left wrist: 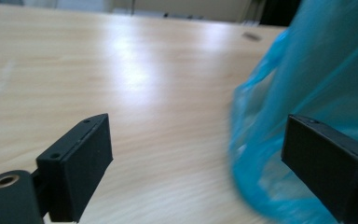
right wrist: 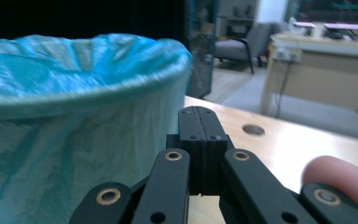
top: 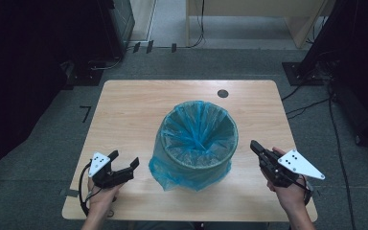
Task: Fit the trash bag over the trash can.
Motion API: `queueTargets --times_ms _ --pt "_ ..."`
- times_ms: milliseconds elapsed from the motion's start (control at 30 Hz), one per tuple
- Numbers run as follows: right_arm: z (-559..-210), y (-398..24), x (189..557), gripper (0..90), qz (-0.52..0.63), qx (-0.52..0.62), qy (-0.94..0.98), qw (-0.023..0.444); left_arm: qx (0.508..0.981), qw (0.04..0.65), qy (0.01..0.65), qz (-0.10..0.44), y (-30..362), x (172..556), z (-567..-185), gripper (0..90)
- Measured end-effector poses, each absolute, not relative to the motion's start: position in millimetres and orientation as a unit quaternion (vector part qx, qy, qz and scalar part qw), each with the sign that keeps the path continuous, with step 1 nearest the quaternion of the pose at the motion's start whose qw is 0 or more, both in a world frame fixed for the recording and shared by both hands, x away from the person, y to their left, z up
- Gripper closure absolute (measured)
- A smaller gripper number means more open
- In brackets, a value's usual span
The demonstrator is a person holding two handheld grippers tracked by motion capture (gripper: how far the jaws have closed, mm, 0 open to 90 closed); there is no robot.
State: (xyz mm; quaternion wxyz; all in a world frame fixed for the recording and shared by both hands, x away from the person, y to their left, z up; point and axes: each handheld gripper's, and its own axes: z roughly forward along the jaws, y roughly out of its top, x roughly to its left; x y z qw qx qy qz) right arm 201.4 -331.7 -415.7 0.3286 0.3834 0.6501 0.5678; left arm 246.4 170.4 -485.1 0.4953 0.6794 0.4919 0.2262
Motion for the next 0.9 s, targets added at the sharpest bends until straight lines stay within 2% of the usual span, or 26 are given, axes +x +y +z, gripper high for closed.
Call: queueTargets --times_ms 100,200,333,500,600,900 --pt "-404 -333 205 90.0 0.578 0.348 0.662 0.326 0.702 0.449 0.508 0.218 182 248 -492 1.5" --pt "-389 -331 207 90.0 0.598 0.285 0.677 0.32 0.715 0.401 0.53 0.217 194 250 -501 0.0" --pt "-366 -320 213 90.0 0.6 0.194 0.71 0.313 0.714 0.37 0.555 0.213 210 253 -509 0.0" --pt "-344 -302 224 90.0 0.594 0.113 0.741 0.291 0.717 0.341 0.568 0.218 217 257 -515 0.0" --pt "-337 -288 231 90.0 0.571 0.069 0.763 0.295 0.726 0.325 0.564 0.219 213 258 -518 0.0" --pt "-322 -254 247 90.0 0.531 -0.058 0.81 0.243 0.736 0.305 0.558 0.233 206 259 -519 0.0"
